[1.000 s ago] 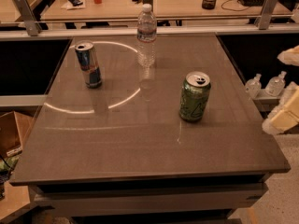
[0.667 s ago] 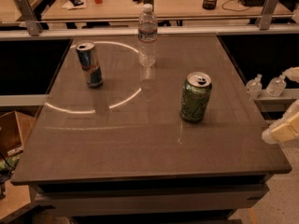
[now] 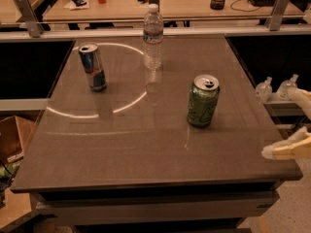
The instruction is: Move green can near water bottle
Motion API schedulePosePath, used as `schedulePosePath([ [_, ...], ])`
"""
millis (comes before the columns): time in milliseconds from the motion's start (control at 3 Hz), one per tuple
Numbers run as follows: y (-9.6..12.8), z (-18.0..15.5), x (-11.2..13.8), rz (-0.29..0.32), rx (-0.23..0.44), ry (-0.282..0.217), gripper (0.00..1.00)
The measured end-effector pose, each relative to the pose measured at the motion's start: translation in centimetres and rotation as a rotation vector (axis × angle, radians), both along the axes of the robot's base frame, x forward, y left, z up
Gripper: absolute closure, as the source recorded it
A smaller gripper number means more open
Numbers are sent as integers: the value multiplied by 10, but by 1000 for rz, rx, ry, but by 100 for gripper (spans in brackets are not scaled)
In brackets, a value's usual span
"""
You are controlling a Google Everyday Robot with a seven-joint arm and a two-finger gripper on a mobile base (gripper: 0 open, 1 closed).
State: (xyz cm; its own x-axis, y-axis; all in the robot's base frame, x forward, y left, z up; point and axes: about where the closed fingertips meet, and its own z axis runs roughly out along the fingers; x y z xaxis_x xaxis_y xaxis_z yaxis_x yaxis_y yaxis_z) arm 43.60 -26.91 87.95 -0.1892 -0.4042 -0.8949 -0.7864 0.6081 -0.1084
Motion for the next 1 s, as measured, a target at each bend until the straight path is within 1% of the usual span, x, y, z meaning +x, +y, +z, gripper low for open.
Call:
schedulePosePath([
  [333,-3,22,-12,2,198,-115,0],
  [667,-2,35,-17,-30,242,-110,0],
  [1000,-2,35,-17,-30,242,-110,0],
])
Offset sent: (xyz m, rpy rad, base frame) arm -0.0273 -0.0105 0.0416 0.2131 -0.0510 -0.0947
